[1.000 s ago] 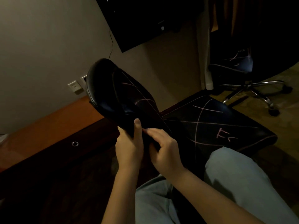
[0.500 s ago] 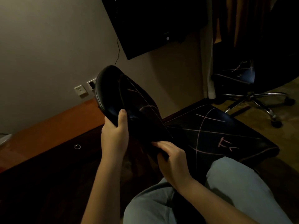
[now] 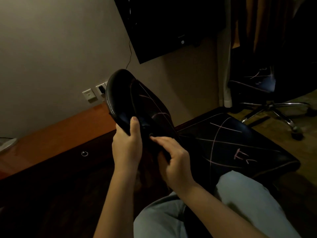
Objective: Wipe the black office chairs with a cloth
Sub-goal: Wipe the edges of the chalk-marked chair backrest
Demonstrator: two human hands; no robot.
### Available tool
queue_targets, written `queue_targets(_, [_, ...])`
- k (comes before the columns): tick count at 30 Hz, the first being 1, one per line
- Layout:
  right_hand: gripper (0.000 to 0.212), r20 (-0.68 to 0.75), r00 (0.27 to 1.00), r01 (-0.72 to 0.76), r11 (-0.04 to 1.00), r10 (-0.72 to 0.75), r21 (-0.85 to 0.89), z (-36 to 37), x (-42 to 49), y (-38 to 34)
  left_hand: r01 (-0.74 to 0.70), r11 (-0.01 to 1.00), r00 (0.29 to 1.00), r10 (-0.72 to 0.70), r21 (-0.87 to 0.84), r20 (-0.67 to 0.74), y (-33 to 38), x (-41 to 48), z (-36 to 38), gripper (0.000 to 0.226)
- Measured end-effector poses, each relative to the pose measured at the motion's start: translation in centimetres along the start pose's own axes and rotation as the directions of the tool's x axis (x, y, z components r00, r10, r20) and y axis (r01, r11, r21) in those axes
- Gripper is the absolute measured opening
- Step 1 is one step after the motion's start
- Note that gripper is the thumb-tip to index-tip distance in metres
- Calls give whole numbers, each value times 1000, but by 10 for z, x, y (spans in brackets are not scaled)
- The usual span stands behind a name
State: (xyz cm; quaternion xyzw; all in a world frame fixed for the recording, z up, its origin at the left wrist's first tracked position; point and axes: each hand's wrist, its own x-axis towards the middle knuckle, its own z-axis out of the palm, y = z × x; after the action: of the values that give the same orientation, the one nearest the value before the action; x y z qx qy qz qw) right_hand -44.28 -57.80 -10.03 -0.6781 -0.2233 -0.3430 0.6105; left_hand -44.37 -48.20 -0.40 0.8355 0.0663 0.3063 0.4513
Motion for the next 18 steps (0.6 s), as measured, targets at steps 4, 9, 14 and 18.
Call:
queue_targets(4, [36,6,996,-87,996,87,-37,-11,-30,23,-1,1000,1000,1,11,8,1,-1,-1,42])
queue_targets(9, [49,53,977,-202,975,207,-94,-27,-46,38,-3,1000,1000,3,1,24,2,0,0,43])
queue_targets(14, [38,-69,995,-79,990,71,-120,-35,-15,10,-6,1000,1000,5,22,24,3,-2,0,42])
queue_targets(18, [36,-128,989,49,989,-67,-138,-25,26,-14,1,1000,1000,-1,30,18,4,-2,-1,42])
